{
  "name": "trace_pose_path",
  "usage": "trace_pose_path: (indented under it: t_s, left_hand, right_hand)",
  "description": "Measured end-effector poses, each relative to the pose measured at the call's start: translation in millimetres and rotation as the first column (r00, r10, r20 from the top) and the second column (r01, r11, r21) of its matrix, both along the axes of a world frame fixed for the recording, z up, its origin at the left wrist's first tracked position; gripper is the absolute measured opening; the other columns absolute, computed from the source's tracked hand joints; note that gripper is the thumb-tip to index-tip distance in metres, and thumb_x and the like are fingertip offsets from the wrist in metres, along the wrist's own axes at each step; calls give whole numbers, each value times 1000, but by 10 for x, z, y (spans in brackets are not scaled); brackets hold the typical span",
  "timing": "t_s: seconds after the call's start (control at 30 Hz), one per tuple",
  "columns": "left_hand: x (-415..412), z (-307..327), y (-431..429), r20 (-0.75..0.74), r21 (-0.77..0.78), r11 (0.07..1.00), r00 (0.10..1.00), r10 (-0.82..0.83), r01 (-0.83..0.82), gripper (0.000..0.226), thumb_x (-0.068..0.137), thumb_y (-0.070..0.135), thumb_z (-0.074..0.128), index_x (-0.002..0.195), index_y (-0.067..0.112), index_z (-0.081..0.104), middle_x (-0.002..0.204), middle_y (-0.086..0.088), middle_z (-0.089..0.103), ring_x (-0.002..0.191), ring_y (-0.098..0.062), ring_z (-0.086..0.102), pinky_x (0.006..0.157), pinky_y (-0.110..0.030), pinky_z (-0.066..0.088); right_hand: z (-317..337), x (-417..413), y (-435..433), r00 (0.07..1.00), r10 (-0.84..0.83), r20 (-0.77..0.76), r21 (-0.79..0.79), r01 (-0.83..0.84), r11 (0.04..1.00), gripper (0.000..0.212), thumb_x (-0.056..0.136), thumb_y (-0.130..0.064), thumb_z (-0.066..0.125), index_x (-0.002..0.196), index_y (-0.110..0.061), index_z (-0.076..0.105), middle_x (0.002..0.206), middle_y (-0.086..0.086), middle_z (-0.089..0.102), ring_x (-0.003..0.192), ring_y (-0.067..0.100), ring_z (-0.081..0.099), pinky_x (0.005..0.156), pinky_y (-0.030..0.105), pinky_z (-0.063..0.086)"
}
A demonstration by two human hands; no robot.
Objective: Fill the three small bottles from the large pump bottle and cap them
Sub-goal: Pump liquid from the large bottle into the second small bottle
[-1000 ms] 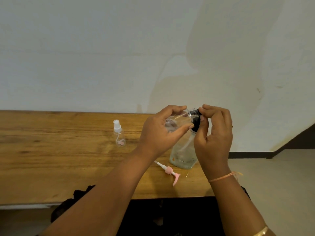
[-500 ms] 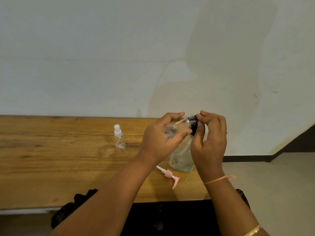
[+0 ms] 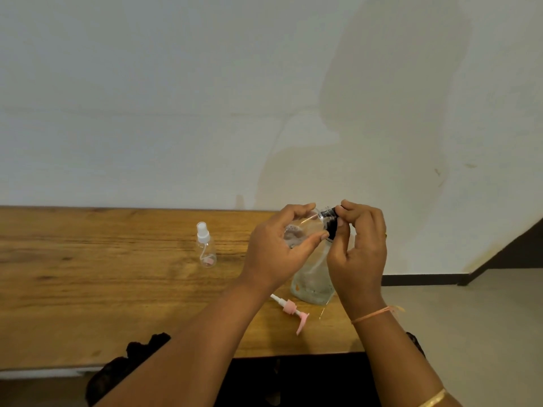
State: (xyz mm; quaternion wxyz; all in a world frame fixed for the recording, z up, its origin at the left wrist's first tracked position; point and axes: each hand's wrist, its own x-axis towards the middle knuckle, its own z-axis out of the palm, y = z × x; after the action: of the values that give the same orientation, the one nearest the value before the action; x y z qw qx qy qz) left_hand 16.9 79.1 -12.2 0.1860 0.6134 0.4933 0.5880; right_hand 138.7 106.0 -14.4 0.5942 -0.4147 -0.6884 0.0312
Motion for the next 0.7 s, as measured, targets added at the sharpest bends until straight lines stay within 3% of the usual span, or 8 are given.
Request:
trace_pose_path:
  t_s: [0.1,0.3,0.43,0.6,0.7]
  left_hand:
    - [15,42,-25,-17,28,1000,1000,14,-14,44,76,30,75,116,26,58,102,20,62,101,3,61,82,-9,48]
    - [4,61,1,18,-29,1000,1000,-2,2,43,75,30,77,114,30,58,103,22,63,95,-2,64,79,-21,55]
    - [0,33,3,14,-62,998,1000,-5,6,39,75,27,77,110,31,59,102,27,60,103,8,58,81,-14,51]
    - [11,68,-4,1,-41,999,1000,4,-4,39,76,27,77,111,29,59,102,25,61,101,6,60,82,-11,49]
    - [16,106,-10,-1,-26,1000,1000,1,-1,42,77,28,77,115,25,61,102,24,61,98,4,62,81,-17,53]
  right_hand:
    - [37,-12,-24,1000,5,-30,19,-4,1000,16,85,1,50,95,-2,62,104,-2,51,97,16,54,84,21,45]
    - [48,8,9,1000,-13,-3,3,13,1000,14,83,4,53,92,0,62,100,4,56,95,17,54,81,21,44]
    - [-22,37,43,999,-9,43,9,8,1000,13,83,4,53,91,0,61,99,10,58,94,14,52,78,29,47]
    - [12,-13,9,1000,-7,-19,12,7,1000,15,86,-1,50,94,-3,62,101,-3,53,98,3,48,79,37,50]
    - [75,-29,-3,998,5,-65,28,-4,1000,18,85,2,49,95,-2,63,102,-4,53,99,4,49,82,33,47]
